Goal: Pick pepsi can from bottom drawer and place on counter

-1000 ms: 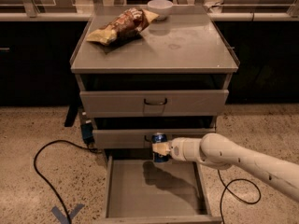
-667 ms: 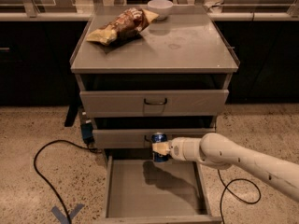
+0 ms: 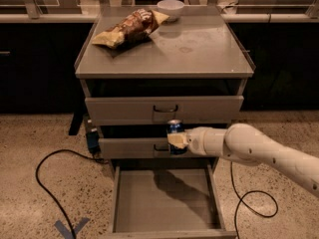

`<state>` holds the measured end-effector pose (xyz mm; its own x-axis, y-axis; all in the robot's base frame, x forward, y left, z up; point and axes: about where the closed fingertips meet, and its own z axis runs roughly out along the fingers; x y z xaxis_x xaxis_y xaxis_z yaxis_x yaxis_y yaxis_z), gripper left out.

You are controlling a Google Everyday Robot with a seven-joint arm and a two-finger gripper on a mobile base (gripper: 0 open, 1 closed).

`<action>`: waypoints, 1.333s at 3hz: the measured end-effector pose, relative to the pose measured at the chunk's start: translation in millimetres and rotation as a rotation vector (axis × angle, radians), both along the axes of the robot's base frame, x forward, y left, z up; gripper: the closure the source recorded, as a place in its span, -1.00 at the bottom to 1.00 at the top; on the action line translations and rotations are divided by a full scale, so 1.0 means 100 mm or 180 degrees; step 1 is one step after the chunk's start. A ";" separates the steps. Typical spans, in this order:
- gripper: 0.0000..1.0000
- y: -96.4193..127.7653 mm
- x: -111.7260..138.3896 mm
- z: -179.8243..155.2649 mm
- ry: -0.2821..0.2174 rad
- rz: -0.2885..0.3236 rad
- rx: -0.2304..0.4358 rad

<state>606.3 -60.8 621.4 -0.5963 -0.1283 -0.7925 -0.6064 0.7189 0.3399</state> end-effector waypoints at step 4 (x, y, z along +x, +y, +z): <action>1.00 -0.32 0.27 2.30 -0.0943 0.0044 -0.0044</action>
Offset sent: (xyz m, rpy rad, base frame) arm 0.0054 -0.0465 0.3023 -0.0096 -0.3502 0.0151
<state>633.1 -92.6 851.4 -0.3373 -0.1468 -0.9299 -0.6875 0.7132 0.1368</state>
